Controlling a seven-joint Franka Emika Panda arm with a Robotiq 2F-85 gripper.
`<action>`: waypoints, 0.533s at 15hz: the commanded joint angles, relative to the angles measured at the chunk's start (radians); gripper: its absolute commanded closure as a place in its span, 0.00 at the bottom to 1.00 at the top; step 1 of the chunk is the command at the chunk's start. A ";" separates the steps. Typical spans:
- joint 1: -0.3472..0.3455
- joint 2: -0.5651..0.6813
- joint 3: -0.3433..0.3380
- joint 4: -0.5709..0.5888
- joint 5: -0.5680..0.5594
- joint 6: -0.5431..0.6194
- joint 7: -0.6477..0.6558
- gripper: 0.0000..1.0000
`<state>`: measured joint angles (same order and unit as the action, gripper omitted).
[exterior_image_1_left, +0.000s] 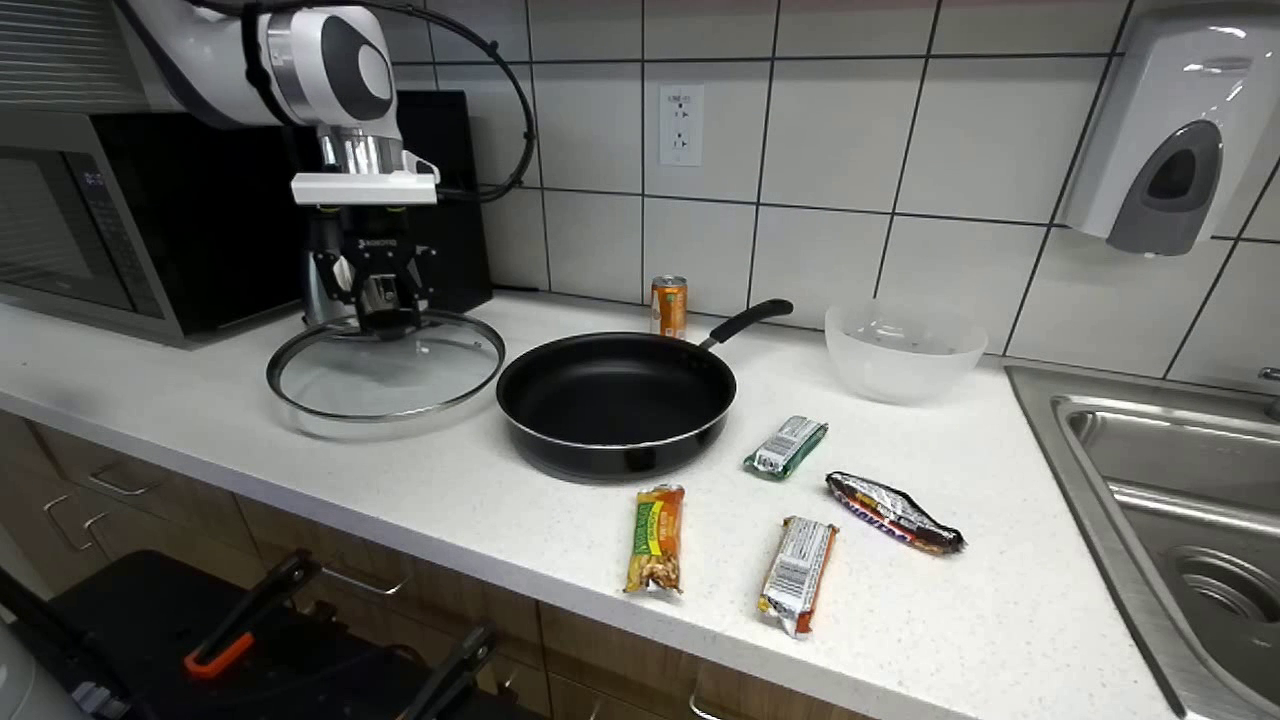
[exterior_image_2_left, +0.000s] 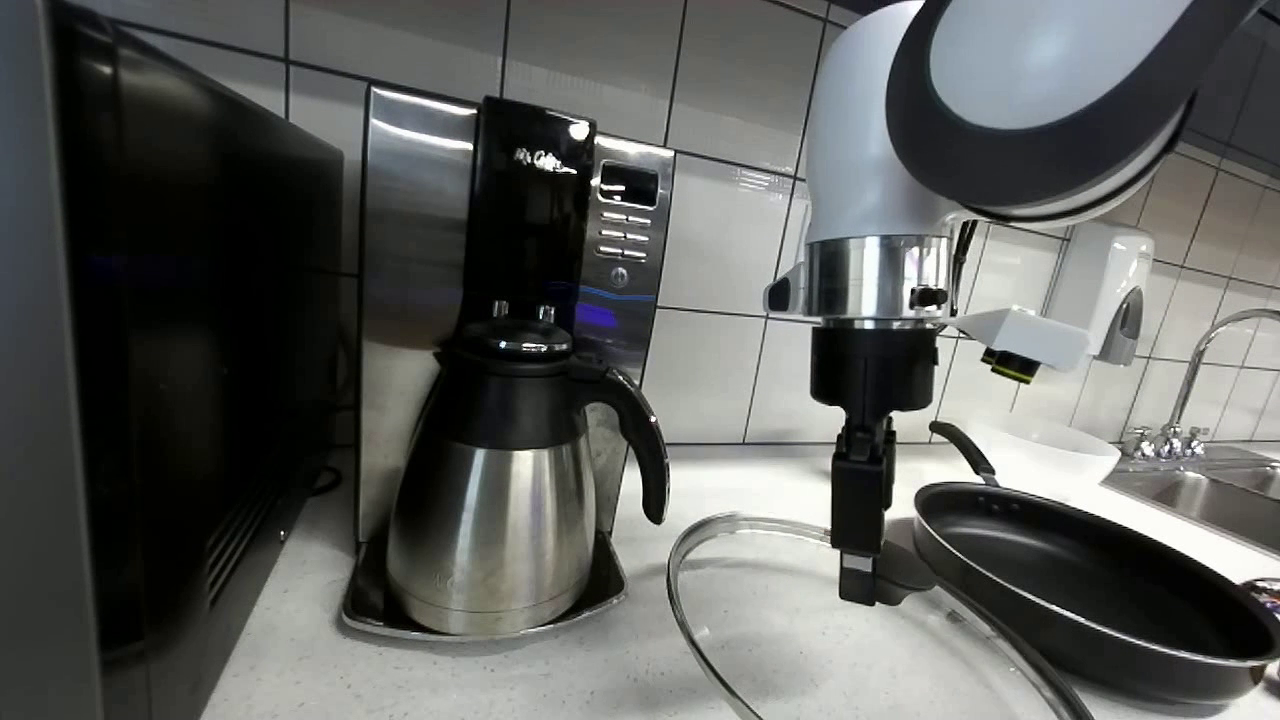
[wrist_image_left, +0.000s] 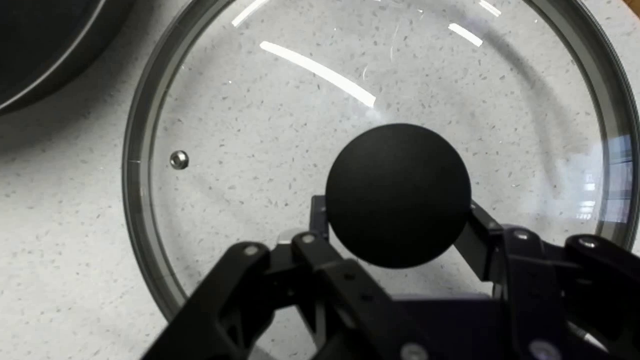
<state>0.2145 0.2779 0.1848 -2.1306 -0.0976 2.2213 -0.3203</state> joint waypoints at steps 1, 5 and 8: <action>0.000 0.042 0.006 0.074 -0.031 -0.063 0.026 0.63; 0.001 0.077 0.005 0.096 -0.036 -0.066 0.029 0.63; 0.000 0.098 0.005 0.108 -0.035 -0.073 0.029 0.63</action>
<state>0.2145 0.3687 0.1847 -2.0736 -0.1099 2.2159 -0.3202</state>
